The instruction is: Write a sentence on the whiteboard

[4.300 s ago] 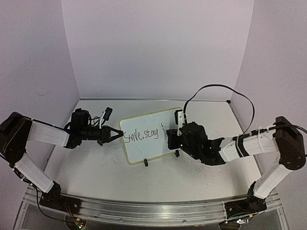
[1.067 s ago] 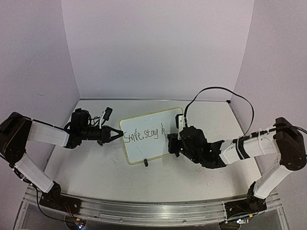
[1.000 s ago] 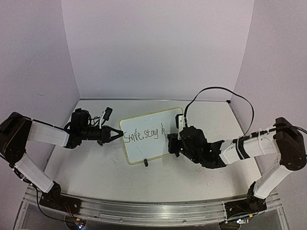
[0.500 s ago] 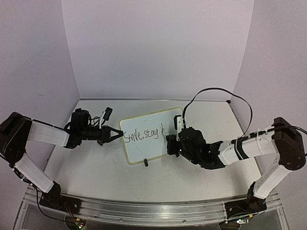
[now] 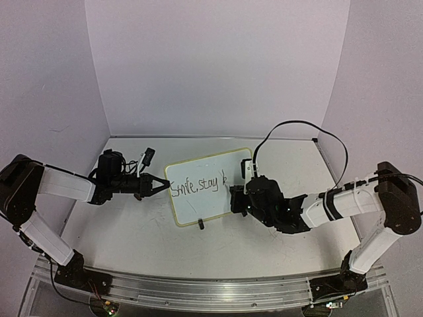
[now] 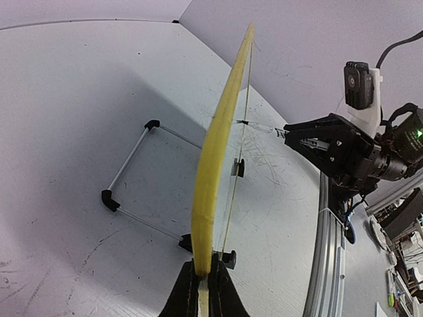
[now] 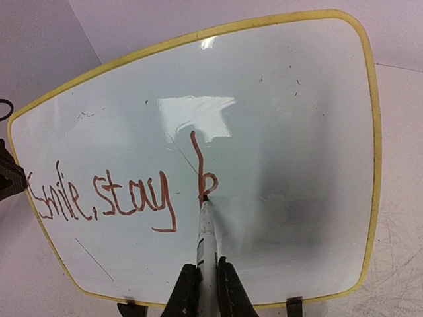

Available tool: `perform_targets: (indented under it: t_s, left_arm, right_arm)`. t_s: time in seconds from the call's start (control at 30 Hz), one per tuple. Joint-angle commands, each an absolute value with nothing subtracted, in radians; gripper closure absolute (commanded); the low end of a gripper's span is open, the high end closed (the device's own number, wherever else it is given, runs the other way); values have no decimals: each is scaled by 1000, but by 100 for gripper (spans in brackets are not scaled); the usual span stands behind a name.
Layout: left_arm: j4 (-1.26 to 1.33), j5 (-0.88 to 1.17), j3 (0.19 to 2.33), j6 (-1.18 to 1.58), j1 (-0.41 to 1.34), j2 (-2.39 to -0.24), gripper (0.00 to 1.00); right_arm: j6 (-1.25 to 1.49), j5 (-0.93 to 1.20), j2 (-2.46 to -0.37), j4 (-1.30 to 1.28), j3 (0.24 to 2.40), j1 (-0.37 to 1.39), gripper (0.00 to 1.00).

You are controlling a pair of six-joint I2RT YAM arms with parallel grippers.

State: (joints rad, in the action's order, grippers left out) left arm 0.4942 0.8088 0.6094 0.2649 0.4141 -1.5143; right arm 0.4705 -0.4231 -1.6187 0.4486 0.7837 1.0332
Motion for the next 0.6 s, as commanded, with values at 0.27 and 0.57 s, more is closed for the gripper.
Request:
perform_targets:
  t_s: [0.27,0.57]
  left_arm:
    - [444,802,625,252,417,-1497,100]
    - [444,802,628,252,417,-1499,100]
  right_arm:
    - [512,-470,-1581,411,746,1031,100]
    - [478,-470,-1569,416,768,1030,100]
